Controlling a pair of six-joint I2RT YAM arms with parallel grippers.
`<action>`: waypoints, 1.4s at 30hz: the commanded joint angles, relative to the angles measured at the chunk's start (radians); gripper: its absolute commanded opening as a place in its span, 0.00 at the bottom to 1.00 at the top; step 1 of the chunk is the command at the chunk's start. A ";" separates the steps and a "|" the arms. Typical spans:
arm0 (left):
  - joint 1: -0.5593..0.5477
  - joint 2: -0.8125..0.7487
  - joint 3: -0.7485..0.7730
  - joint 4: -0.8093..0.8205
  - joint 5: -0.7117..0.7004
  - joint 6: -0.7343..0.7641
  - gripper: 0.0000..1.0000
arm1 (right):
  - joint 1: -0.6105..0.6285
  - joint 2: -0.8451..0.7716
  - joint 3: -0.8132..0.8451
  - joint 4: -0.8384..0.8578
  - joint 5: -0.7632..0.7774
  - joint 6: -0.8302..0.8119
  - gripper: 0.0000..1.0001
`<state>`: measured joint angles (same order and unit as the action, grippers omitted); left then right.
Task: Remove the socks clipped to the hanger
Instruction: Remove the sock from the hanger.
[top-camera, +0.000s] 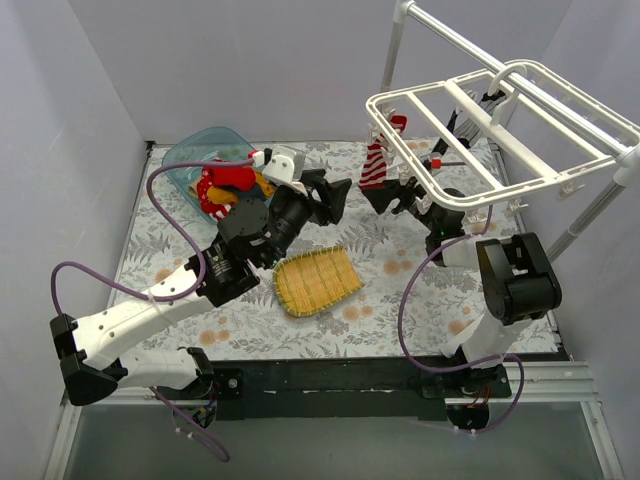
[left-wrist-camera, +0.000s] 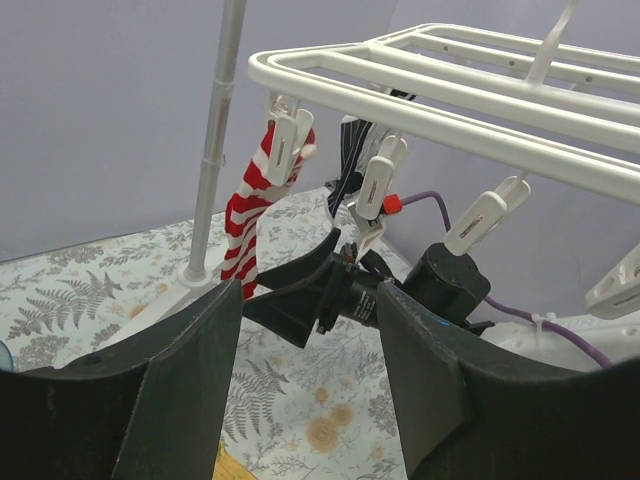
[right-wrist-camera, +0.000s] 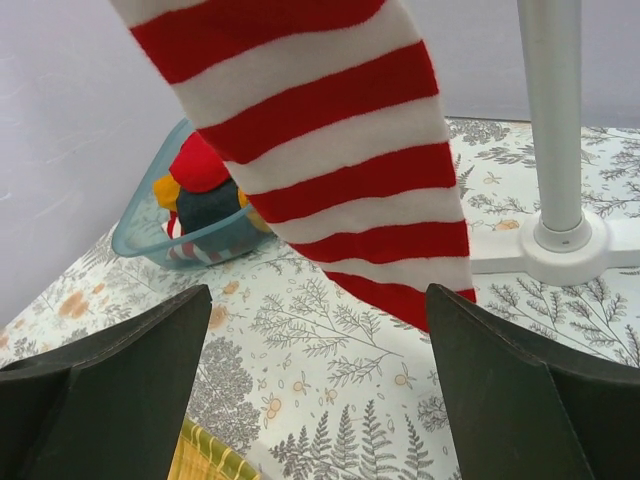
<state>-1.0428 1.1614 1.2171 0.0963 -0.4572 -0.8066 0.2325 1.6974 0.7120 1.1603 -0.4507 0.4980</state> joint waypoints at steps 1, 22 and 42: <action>0.010 -0.029 0.005 -0.036 -0.014 0.017 0.56 | -0.024 0.080 0.090 0.085 -0.083 0.031 0.96; 0.032 0.001 0.065 -0.075 0.017 0.052 0.57 | -0.062 0.225 0.244 0.137 -0.163 0.097 0.94; 0.040 -0.075 -0.027 -0.092 -0.008 -0.012 0.57 | 0.011 0.342 0.272 0.731 -0.391 0.778 0.01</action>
<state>-1.0096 1.1511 1.2293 0.0231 -0.4442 -0.8009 0.2260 2.0697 1.0061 1.2964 -0.7853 1.0763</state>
